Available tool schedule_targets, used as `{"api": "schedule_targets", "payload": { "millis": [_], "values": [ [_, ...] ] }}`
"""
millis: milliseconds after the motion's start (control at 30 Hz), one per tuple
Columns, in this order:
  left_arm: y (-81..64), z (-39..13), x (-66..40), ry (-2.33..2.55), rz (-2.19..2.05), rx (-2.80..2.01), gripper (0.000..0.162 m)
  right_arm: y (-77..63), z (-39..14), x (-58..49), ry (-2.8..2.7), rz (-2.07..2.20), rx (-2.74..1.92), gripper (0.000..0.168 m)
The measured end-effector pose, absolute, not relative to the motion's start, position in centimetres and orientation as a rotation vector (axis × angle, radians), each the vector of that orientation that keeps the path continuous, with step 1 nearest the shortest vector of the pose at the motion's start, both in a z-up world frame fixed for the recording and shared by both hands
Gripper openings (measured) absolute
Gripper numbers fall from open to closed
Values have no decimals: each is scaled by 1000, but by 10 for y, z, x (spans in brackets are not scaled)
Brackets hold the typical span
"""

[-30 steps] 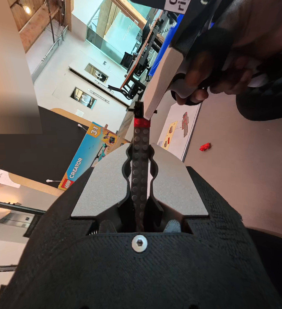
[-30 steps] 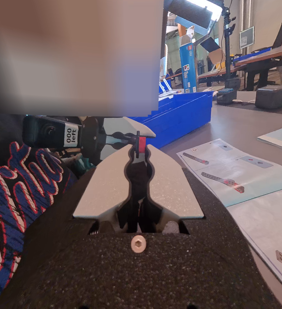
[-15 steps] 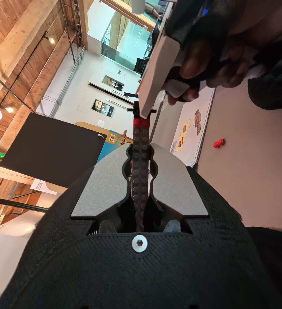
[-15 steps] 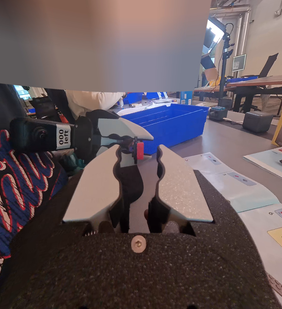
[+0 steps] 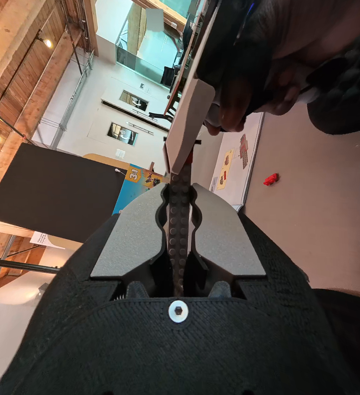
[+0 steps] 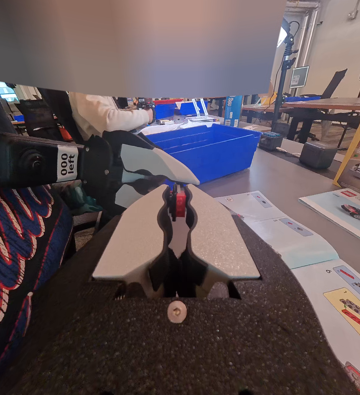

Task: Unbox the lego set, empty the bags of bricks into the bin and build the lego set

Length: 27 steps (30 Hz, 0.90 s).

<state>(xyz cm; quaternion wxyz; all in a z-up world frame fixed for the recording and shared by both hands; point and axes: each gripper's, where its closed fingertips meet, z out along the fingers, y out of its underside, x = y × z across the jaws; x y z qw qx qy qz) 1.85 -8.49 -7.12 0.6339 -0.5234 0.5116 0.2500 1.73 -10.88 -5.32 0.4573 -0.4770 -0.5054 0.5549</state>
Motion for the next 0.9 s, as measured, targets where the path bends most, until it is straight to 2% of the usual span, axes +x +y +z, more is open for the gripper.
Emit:
{"api": "schedule_targets", "payload": {
  "millis": [167,300,333,400,600,767,900],
  "values": [
    [-76,-81,15,1154,447,-1298,18,-98,-59,11,-1202,1445,-1287,13],
    [-73,-80,13,1106,362,-1353,18,-95,-62,14,-1199,1471,-1321,27],
    [-73,-81,13,1109,355,-1361,18,-95,-63,14,-1202,1472,-1326,26],
    [-74,-82,14,1114,356,-1364,18,-97,-64,15,-1213,1474,-1323,13],
    [-72,-84,16,1076,316,-1408,19,-92,-69,18,-1127,1513,-1383,12],
    [-72,-89,12,1037,243,-1453,33,-91,-69,21,-1079,1555,-1386,12],
    [-71,-91,9,1058,288,-1421,30,-91,-69,20,-1029,1648,-1415,12]
  ]
}}
